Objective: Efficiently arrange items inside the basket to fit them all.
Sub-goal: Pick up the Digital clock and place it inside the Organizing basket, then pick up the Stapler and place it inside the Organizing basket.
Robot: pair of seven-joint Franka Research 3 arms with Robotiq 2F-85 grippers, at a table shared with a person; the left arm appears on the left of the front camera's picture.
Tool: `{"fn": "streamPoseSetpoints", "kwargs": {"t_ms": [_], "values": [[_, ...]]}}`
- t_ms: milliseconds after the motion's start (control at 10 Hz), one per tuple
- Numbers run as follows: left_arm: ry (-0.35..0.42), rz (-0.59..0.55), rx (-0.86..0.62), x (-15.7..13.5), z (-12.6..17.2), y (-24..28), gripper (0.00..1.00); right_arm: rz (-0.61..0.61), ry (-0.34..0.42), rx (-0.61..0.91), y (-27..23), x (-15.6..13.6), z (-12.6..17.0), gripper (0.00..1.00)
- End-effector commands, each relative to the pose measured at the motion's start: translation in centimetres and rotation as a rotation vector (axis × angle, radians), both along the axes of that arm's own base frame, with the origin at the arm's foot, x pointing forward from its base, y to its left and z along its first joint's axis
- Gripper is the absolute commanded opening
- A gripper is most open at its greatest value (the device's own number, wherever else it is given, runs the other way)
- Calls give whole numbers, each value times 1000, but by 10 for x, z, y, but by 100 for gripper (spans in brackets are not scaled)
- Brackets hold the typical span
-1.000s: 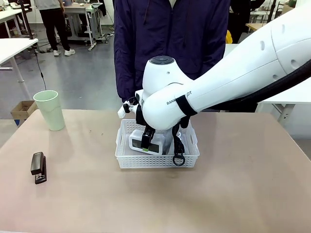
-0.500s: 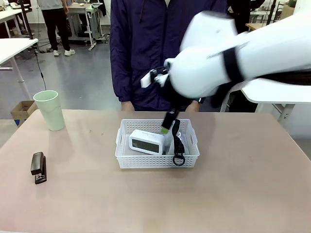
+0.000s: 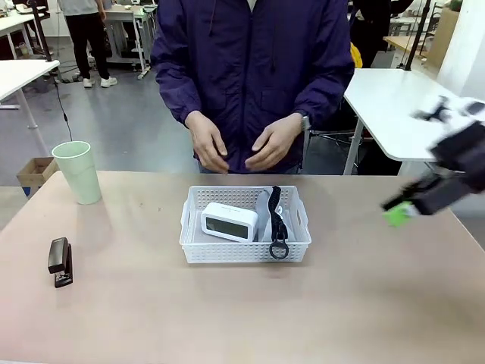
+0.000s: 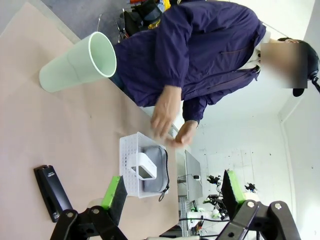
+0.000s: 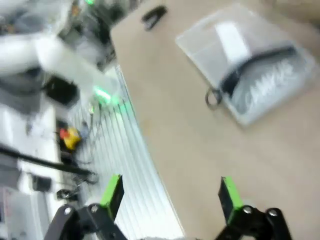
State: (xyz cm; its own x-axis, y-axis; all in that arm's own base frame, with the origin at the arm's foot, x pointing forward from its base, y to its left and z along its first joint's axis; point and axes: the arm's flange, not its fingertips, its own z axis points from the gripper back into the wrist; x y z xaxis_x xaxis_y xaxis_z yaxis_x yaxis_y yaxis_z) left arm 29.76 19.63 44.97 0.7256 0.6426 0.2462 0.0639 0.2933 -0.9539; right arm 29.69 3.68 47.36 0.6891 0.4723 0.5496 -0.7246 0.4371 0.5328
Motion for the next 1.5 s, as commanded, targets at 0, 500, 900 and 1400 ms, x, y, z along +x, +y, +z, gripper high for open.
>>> {"fn": "streamPoseSetpoints", "kwargs": {"t_ms": [0,500,900,1400], "values": [[-29,0,-2,0,-2,-2,100,-258,222,140,-65,-32,-27,100],[-29,0,-2,0,-2,-2,100,-355,472,309,-136,-29,-59,100],[-29,0,-2,0,-2,-2,100,-355,472,309,-136,-29,-59,100],[-29,0,-2,0,-2,-2,100,-355,472,309,-136,-29,-59,100]]}}
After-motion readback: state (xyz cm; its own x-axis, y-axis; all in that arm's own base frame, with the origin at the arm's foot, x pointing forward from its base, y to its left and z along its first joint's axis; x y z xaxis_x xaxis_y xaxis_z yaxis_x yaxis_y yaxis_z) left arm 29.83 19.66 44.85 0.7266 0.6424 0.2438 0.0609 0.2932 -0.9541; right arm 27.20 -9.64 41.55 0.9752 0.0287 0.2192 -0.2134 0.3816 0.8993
